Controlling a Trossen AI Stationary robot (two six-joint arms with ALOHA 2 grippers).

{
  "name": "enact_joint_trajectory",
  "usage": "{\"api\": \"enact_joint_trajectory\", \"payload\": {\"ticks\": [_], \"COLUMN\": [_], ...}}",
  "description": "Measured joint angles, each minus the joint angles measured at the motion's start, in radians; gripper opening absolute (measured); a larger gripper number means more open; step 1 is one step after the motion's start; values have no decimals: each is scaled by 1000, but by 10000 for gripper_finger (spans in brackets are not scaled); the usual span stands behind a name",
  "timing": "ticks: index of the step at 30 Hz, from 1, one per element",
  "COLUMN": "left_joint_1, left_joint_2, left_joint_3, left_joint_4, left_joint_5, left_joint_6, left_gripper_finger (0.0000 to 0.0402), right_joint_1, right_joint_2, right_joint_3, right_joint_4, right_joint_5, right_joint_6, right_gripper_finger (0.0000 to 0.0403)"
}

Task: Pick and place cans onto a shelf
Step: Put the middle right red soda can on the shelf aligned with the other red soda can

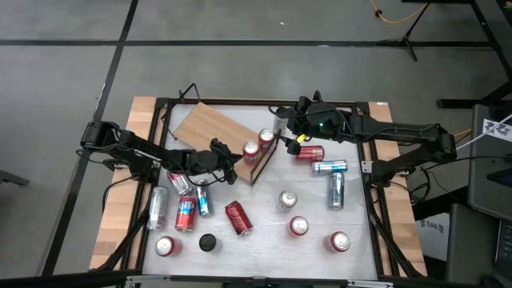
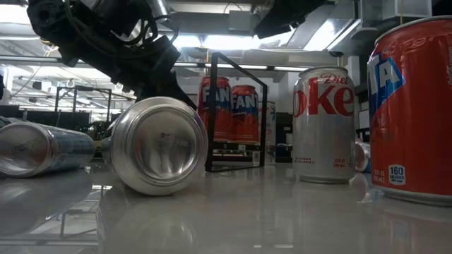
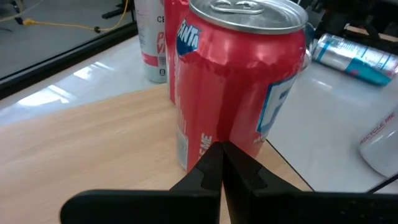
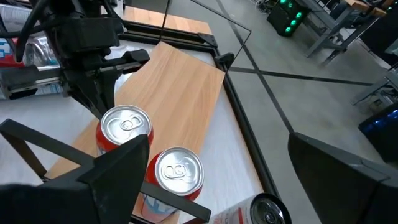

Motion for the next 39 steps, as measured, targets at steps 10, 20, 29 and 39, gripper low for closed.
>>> {"api": "enact_joint_trajectory", "payload": {"ticks": [10,20,29,39], "left_joint_1": [0,1,40,78], "left_joint_2": [-3,-3,25,61], "left_joint_3": [0,0,0,0], "left_joint_4": [-19,36,106,175], "left_joint_5": [-105,-95,-21,31], "left_joint_6": [20,10,10,9], "left_gripper_finger": [0,0,0,0], "right_joint_1": [0,0,0,0], "right_joint_2": [0,0,1,1], "right_joint_3": [0,0,0,0], "right_joint_4": [-6,-6,-6,-5], "right_joint_5": [0,-1,-1,-1], "right_joint_6": [0,0,0,0], "right_gripper_finger": [374,374,374,374]}}
